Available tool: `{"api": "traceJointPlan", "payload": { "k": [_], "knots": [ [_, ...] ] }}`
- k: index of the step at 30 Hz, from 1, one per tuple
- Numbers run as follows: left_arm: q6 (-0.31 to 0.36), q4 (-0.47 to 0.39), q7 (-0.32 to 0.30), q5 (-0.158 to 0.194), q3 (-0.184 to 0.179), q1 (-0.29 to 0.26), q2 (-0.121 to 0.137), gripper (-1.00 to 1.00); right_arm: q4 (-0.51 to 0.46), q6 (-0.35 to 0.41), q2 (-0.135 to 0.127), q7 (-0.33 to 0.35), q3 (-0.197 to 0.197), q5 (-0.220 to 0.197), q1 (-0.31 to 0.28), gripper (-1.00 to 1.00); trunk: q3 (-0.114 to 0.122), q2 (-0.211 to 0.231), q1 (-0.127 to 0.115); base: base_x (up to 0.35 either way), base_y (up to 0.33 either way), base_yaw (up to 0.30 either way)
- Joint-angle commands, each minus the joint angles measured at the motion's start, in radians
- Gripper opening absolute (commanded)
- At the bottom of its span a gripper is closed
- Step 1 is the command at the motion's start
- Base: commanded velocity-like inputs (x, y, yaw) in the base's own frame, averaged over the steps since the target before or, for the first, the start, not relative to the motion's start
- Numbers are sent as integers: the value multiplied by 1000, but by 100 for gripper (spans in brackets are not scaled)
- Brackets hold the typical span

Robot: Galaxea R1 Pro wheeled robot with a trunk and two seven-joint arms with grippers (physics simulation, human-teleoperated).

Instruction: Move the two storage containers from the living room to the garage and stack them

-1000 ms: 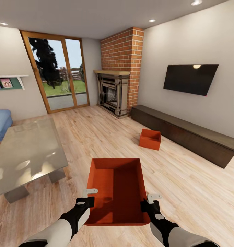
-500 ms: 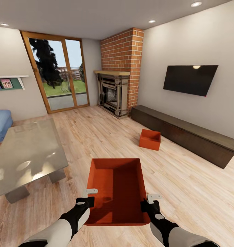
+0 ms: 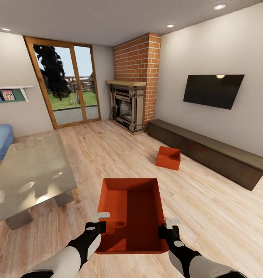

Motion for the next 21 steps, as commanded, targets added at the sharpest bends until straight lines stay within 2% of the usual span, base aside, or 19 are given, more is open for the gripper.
{"api": "traceJointPlan", "payload": {
  "k": [1, 21],
  "knots": [
    [5, 2, 9, -2, 26, 0, 0, -100, -2, -30, 0, -12, -70, -18, -2, -100, 0, -1, 0, 0, 0, 0],
    [5, 2, 9, -2, 26, 0, 1, -100, -2, -31, 0, -12, -70, -19, -2, -100, 32, -1, 0, 0, 0, 0]
  ]
}}
